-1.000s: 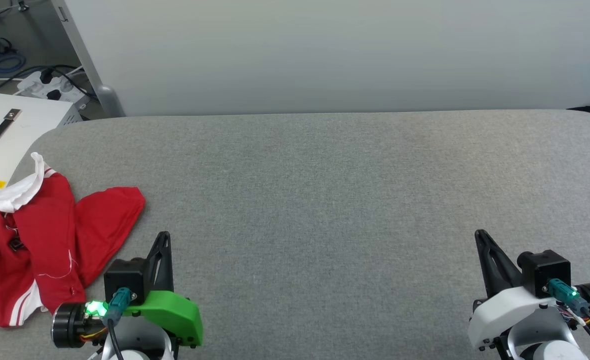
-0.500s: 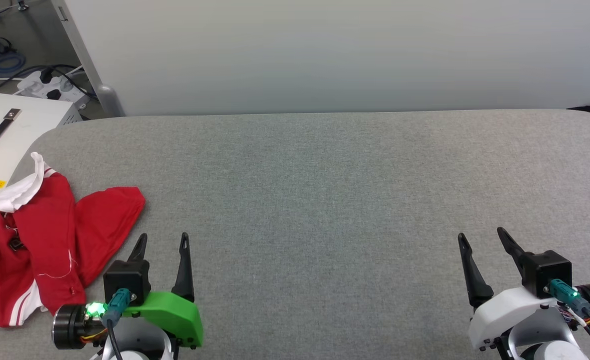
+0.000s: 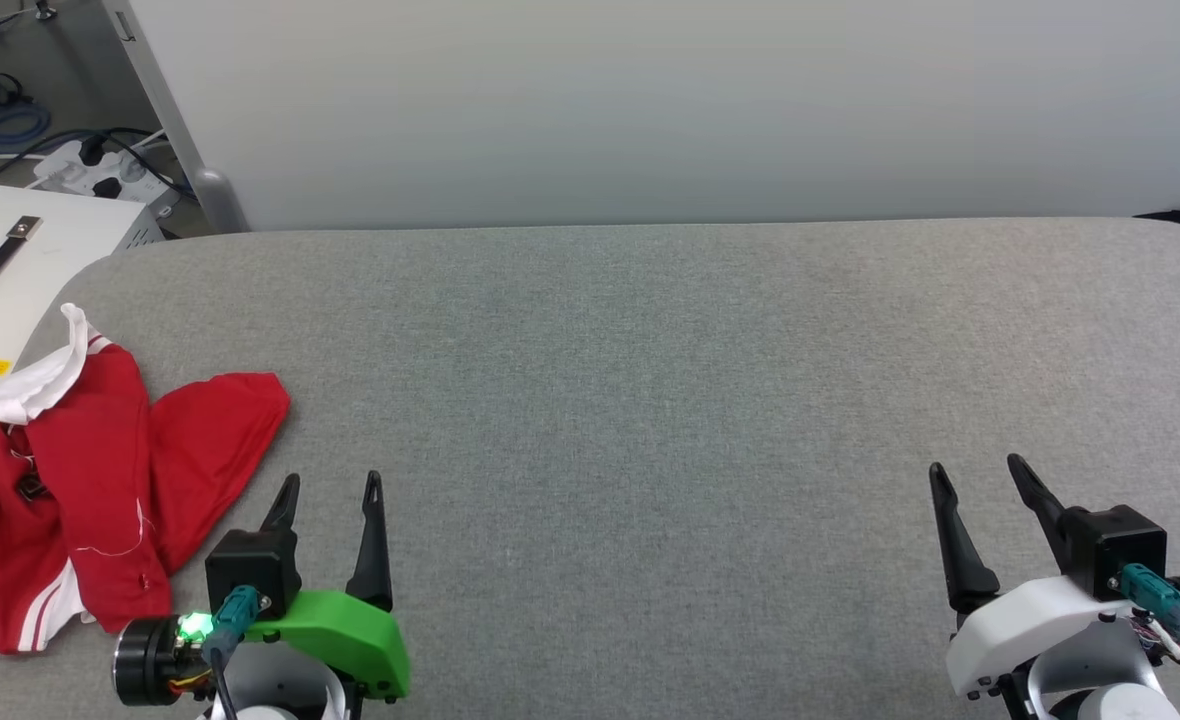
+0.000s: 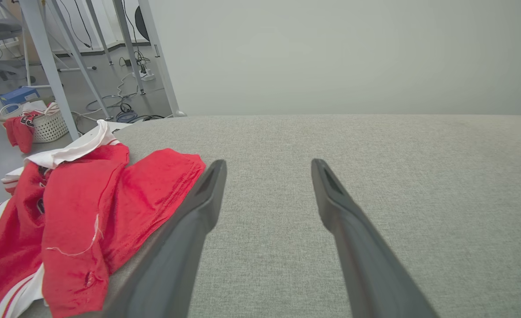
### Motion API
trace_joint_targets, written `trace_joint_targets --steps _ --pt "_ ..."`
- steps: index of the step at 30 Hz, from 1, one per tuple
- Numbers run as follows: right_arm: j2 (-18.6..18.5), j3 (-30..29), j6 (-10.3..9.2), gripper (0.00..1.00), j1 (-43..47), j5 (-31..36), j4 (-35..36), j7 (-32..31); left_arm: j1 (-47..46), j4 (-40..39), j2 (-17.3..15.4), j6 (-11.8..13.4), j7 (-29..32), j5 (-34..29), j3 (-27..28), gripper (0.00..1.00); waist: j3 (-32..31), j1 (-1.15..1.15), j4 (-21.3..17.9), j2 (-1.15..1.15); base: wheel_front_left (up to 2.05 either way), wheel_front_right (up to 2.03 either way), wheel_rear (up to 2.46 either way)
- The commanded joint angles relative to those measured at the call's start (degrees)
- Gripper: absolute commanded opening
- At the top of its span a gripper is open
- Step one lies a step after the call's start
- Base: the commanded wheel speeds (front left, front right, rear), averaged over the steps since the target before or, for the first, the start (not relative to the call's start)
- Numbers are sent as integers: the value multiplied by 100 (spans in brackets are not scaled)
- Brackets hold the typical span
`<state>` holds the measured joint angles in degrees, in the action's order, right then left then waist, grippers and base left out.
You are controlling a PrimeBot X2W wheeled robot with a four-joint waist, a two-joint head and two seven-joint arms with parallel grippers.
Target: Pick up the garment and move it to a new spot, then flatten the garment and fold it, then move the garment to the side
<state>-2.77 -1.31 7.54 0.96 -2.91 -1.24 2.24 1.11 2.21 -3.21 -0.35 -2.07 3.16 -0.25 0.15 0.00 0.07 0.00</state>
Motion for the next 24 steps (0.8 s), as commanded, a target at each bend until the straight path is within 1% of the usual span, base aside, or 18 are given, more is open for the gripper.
trace_joint_targets --steps 1,24 --pt "-3 -12 -1 100 -26 -92 -20 60 -38 40 6 -36 -59 106 -15 100 1 0 1 0 0 0 0" --pt "-4 -132 -2 100 -37 -249 -65 329 -64 142 12 -166 -332 440 -70 100 9 0 50 0 0 0 0"
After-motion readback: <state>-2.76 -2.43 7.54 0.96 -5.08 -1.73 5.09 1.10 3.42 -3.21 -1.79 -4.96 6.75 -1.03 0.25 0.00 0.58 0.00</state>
